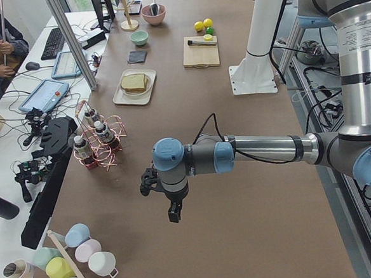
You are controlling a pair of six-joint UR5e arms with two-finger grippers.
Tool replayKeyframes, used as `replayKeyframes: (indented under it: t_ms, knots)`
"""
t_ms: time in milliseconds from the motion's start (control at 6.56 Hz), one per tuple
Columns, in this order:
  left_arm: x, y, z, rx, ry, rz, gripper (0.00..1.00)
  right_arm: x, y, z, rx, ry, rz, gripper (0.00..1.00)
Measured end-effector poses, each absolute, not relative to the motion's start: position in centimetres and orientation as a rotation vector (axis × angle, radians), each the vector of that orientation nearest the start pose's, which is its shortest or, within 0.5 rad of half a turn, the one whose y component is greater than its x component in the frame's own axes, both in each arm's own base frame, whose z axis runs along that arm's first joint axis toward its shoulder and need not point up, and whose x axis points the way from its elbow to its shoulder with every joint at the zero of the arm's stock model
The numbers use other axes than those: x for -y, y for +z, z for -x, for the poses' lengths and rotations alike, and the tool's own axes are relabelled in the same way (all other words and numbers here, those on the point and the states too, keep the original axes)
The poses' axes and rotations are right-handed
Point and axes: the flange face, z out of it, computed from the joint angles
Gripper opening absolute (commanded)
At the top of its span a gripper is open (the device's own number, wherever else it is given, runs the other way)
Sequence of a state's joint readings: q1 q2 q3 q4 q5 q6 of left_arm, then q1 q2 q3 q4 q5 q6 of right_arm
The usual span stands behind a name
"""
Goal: Make sandwich and place on tray
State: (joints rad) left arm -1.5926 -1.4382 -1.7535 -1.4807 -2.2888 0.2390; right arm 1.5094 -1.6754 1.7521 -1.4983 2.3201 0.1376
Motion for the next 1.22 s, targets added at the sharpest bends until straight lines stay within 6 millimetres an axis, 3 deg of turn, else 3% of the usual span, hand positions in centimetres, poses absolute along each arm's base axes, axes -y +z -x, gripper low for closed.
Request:
replayKeyframes:
  t_ms: [305, 763, 1220]
  knots:
    - [42.2, 64.5, 7.6, -0.714, 0.201, -0.065, 0.98, 47.1, 61.4, -3.9, 0.758, 0.033, -0.065, 1.0]
    - [40.6, 64.5, 7.5, -0.708, 0.225, -0.131, 0.97, 46.9, 61.6, -4.2, 0.758, 0.04, -0.064, 1.0]
    - [40.4, 64.3, 7.5, -0.706, 0.225, -0.136, 0.97, 46.6, 61.5, -4.2, 0.76, 0.032, -0.073, 1.0]
